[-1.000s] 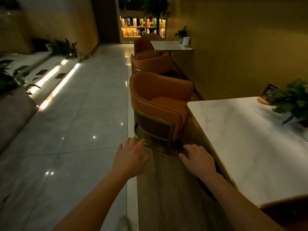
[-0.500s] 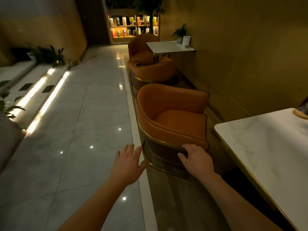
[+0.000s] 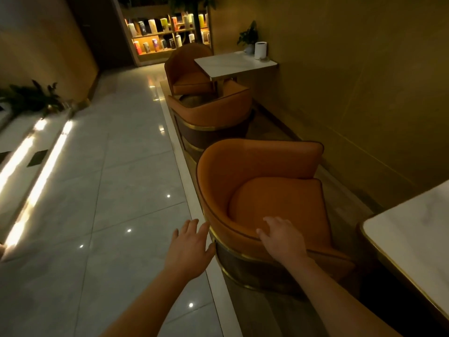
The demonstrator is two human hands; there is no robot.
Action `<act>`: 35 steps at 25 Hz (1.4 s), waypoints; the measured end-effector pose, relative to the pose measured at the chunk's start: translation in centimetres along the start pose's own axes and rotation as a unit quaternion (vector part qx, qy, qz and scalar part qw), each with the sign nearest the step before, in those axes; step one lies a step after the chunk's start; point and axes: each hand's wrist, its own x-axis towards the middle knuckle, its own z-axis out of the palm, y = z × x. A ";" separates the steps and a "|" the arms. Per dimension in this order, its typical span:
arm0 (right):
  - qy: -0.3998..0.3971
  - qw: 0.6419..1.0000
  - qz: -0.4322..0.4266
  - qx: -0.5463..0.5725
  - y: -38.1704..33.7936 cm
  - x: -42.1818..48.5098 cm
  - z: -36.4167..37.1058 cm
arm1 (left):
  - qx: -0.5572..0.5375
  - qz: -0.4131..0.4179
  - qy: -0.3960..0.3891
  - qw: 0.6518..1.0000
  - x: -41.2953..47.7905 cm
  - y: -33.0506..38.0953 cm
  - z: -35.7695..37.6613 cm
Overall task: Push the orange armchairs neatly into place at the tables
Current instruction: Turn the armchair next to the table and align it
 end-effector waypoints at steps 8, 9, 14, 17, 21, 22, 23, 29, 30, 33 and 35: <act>0.001 0.990 0.138 -0.017 -3.7 9.7 4.5 | 0.022 0.161 -0.015 0.987 16.6 -6.8 -1.2; 0.000 0.987 0.162 -0.014 -4.1 10.5 5.5 | 0.025 0.188 -0.018 0.982 18.7 -7.8 -1.0; -0.027 0.962 0.273 0.001 -5.1 14.3 11.3 | 0.060 0.278 -0.008 0.959 28.7 -11.4 2.1; -0.006 0.947 0.320 -0.038 -3.2 16.4 14.9 | 0.079 0.265 -0.017 0.961 34.5 -12.0 5.7; -0.009 0.925 0.380 0.006 -1.5 16.9 19.1 | 0.089 0.236 -0.020 0.967 37.2 -12.5 10.1; -0.001 0.921 0.390 0.011 -1.4 17.0 20.2 | 0.095 0.236 -0.003 0.967 37.3 -12.4 10.9; 0.013 0.918 0.396 0.004 -1.5 17.1 21.1 | 0.101 0.236 0.012 0.966 37.2 -12.2 11.3; 0.136 0.906 0.399 -0.035 -1.3 17.2 23.4 | 0.097 0.239 0.055 0.965 37.7 -12.2 12.2; 0.149 0.904 0.398 -0.039 -1.1 17.2 23.5 | 0.091 0.243 0.062 0.964 37.7 -12.1 12.3; 0.182 0.897 0.399 -0.049 -0.5 17.9 24.4 | 0.061 0.261 0.090 0.959 38.8 -11.7 12.6; 0.211 0.890 0.401 -0.048 -0.2 18.7 24.7 | 0.055 0.263 0.092 0.959 40.2 -11.3 12.3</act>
